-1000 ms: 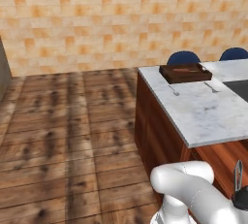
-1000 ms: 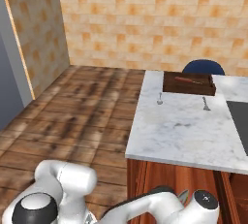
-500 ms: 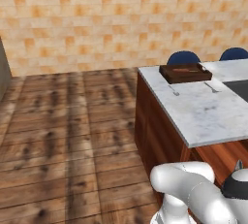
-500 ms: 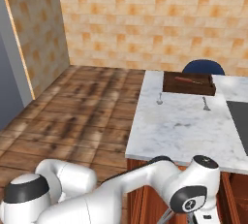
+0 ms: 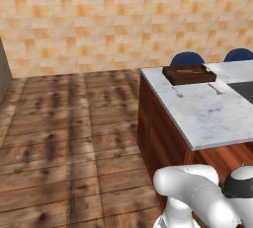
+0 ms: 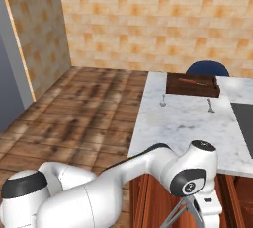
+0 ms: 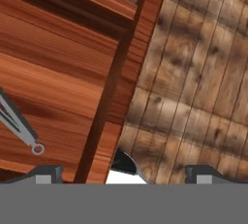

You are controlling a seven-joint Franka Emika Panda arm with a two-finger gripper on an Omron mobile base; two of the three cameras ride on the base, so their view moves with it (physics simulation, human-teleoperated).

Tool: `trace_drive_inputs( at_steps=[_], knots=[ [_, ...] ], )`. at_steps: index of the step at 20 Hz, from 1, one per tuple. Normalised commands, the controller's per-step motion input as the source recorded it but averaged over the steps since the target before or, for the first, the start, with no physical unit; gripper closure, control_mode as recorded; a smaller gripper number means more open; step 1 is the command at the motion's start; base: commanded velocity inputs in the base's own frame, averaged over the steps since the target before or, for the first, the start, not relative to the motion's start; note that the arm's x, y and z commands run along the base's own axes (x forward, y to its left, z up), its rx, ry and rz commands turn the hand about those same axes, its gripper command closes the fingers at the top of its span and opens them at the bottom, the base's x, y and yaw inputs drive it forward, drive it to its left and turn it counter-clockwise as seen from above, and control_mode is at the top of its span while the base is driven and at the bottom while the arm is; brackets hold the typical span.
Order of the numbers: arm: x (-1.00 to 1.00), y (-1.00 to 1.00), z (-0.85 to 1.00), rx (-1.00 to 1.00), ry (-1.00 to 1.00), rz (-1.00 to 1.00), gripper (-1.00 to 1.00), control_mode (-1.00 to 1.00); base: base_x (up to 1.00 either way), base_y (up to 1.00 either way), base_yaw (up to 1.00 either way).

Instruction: Take the tongs from the drawer on the right and place them on the dining counter next to the tray containing the hot dog.

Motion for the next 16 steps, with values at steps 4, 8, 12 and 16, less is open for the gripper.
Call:
trace_drive_inputs(
  at_steps=[4, 8, 12, 16],
  knots=[
    [0.26, 0.16, 0.15, 0.01, -0.13, 0.08, -1.00, -1.00, 0.00, 0.00, 0.00],
    [0.28, 0.18, 0.04, 0.00, -0.06, 0.07, -1.00, -1.00, 0.00, 0.00, 0.00],
    [0.42, 0.34, 0.00, 0.00, 0.00, 0.06, -1.00, -1.00, 0.00, 0.00, 0.00],
    [0.47, 0.33, 0.00, 0.00, 0.00, 0.06, -1.00, -1.00, 0.00, 0.00, 0.00]
  ],
)
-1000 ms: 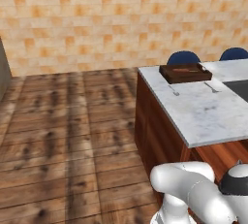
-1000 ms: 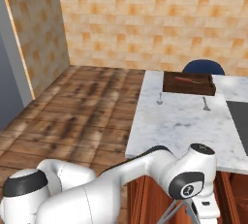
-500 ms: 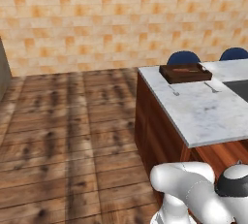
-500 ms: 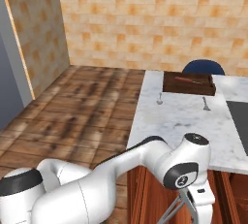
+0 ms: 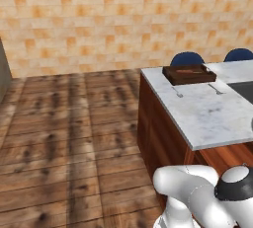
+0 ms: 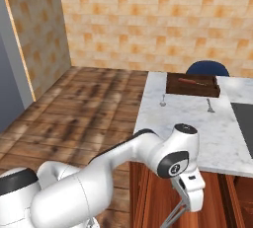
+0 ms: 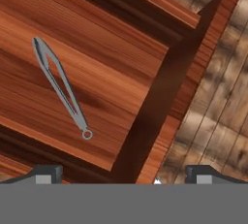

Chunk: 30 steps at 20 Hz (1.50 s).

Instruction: Take the tongs from the drawer on the right and place them on the dining counter next to the tray containing the hot dog.

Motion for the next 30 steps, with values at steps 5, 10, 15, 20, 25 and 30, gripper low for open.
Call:
trace_drive_inputs(
  at_steps=[5, 10, 15, 20, 25, 30],
  knots=[
    [0.29, 0.19, -0.09, 0.00, -0.06, 0.07, -1.00, -1.00, 0.00, 0.00, 0.00],
    [0.08, 0.02, -0.25, 0.00, 0.00, 0.08, -1.00, -1.00, 0.00, 0.00, 0.00],
    [0.04, 0.03, -0.28, 0.00, 0.00, 0.12, -1.00, -1.00, 0.00, 0.00, 0.00],
    [0.10, 0.00, -0.19, 0.00, 0.00, 0.12, -1.00, -1.00, 0.00, 0.00, 0.00],
    [0.03, 0.00, -0.18, 0.00, 0.04, 0.09, -1.00, -1.00, 0.00, 0.00, 0.00],
    [0.05, 0.04, -0.22, 0.00, -0.01, 0.11, -1.00, -1.00, 0.00, 0.00, 0.00]
  ],
)
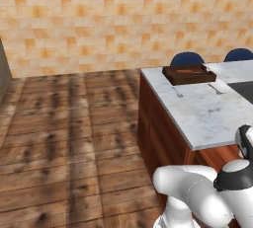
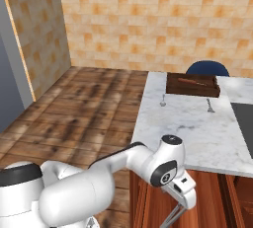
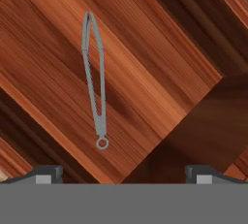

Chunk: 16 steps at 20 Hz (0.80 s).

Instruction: Take the tongs from the drawer on the right and place them on the dining counter next to the tray containing the hot dog.

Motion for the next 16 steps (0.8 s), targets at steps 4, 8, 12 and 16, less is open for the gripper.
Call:
trace_drive_inputs(
  at_steps=[4, 8, 12, 16],
  knots=[
    [0.00, 0.09, -0.12, 0.00, -0.06, 0.12, -1.00, -1.00, 0.00, 0.00, 0.00],
    [0.00, 0.06, -0.05, 0.00, -0.04, 0.11, -1.00, -1.00, 0.00, 0.00, 0.00],
    [0.00, 0.01, -0.09, 0.00, -0.08, 0.07, -1.00, -1.00, 0.00, 0.00, 0.00],
    [0.07, 0.00, -0.13, 0.00, -0.03, 0.01, -1.00, -1.00, 0.00, 0.00, 0.00]
  ],
)
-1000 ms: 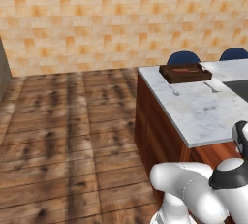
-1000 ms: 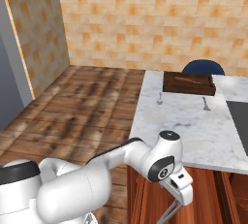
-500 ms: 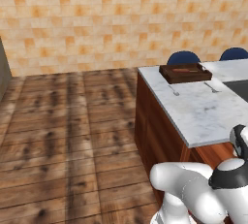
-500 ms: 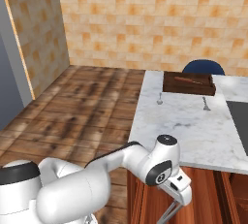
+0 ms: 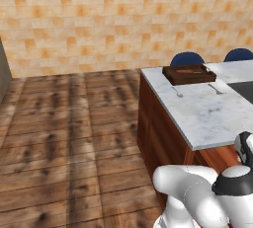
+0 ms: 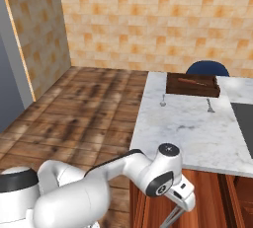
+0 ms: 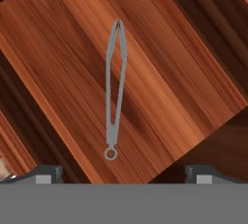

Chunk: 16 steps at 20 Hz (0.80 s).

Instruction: Take the tongs from the drawer on the right and place them on the dining counter next to the tray containing the hot dog.

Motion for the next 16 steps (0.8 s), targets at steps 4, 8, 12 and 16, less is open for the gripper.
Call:
trace_drive_inputs(
  at_steps=[4, 8, 12, 16],
  knots=[
    [0.23, 0.02, -0.15, 0.00, 0.00, 0.00, -1.00, -1.00, 0.00, 0.00, 0.00],
    [0.27, 0.01, -0.07, 0.00, 0.01, 0.00, -1.00, -1.00, 0.00, 0.00, 0.00],
    [0.08, 0.00, -0.09, 0.00, 0.00, 0.00, -1.00, -1.00, 0.00, 0.00, 0.00],
    [0.09, -0.03, -0.13, 0.00, 0.00, 0.00, -1.00, -1.00, 0.00, 0.00, 0.00]
  ],
)
